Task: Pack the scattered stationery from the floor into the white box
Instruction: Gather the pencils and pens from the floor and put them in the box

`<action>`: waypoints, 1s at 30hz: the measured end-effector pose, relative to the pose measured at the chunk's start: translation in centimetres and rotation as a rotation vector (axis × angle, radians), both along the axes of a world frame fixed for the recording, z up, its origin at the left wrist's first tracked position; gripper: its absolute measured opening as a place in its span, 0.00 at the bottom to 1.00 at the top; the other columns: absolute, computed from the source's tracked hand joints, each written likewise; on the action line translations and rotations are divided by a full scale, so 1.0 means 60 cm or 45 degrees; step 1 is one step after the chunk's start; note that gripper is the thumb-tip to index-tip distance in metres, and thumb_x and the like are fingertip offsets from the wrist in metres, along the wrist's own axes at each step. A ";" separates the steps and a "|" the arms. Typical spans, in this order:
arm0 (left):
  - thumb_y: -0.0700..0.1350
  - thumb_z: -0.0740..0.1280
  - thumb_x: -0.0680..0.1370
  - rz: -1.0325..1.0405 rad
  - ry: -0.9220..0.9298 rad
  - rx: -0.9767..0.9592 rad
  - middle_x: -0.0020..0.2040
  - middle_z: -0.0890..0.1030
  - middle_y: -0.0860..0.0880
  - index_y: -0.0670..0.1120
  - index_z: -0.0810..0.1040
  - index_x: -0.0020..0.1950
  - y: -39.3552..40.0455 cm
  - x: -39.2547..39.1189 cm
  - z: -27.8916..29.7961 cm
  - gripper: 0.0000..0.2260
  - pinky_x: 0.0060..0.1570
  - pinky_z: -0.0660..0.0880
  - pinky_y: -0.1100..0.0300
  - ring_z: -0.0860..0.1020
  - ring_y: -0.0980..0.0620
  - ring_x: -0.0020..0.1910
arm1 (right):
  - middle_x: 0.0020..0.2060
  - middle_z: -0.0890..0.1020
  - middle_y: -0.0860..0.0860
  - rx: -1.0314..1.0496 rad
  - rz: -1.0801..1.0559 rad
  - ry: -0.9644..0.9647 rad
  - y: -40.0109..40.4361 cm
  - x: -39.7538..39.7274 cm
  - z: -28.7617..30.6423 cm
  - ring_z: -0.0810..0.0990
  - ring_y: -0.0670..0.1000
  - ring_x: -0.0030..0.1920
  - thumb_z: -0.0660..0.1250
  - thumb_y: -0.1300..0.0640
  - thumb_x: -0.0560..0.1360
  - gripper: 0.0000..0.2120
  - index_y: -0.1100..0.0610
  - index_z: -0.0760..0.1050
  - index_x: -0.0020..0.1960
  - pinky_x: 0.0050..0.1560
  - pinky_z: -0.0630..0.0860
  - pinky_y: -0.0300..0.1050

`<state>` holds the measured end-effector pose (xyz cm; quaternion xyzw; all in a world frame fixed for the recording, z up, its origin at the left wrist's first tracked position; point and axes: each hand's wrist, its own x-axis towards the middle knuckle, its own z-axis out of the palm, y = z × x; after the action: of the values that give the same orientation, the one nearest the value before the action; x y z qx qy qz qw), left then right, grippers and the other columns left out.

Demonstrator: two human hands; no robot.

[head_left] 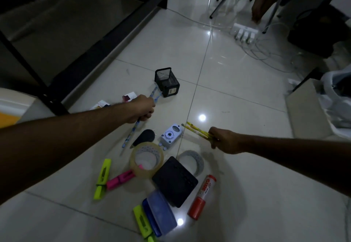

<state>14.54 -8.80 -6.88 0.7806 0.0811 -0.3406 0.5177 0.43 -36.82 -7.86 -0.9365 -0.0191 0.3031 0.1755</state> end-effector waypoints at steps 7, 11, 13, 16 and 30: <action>0.43 0.52 0.80 0.111 -0.054 -0.166 0.30 0.62 0.50 0.47 0.70 0.48 0.073 -0.033 0.072 0.07 0.25 0.54 0.64 0.56 0.54 0.23 | 0.44 0.82 0.49 0.528 -0.251 -0.047 0.114 0.066 0.096 0.75 0.47 0.37 0.60 0.58 0.80 0.11 0.52 0.78 0.59 0.36 0.72 0.43; 0.43 0.56 0.78 0.213 -0.154 -0.197 0.27 0.66 0.49 0.45 0.71 0.47 0.158 -0.055 0.113 0.05 0.21 0.55 0.69 0.58 0.53 0.22 | 0.42 0.80 0.50 0.720 -0.109 -0.029 0.241 0.111 0.141 0.73 0.49 0.41 0.62 0.57 0.80 0.09 0.56 0.80 0.55 0.39 0.69 0.45; 0.43 0.57 0.78 0.281 -0.198 -0.182 0.28 0.63 0.48 0.46 0.70 0.44 0.215 -0.074 0.133 0.04 0.22 0.54 0.69 0.58 0.54 0.20 | 0.42 0.79 0.54 0.758 -0.016 -0.034 0.314 0.131 0.159 0.73 0.51 0.40 0.63 0.56 0.80 0.10 0.61 0.79 0.55 0.39 0.69 0.46; 0.45 0.56 0.79 0.364 -0.236 -0.154 0.29 0.60 0.49 0.48 0.67 0.42 0.318 -0.110 0.157 0.06 0.26 0.51 0.66 0.56 0.54 0.22 | 0.39 0.79 0.51 0.842 0.120 -0.034 0.429 0.153 0.184 0.74 0.47 0.37 0.63 0.59 0.81 0.09 0.59 0.80 0.56 0.37 0.70 0.39; 0.40 0.54 0.82 0.926 -0.061 0.208 0.30 0.62 0.48 0.39 0.72 0.55 0.733 -0.299 0.191 0.10 0.20 0.54 0.66 0.57 0.55 0.21 | 0.35 0.72 0.54 0.634 0.424 0.304 0.883 0.158 0.183 0.67 0.49 0.28 0.54 0.62 0.80 0.13 0.65 0.74 0.58 0.29 0.62 0.43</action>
<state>-3.42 35.15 4.60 0.7473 0.3680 -0.1084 0.5426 9.89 16.16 3.14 -0.8066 -0.2250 0.4214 0.3481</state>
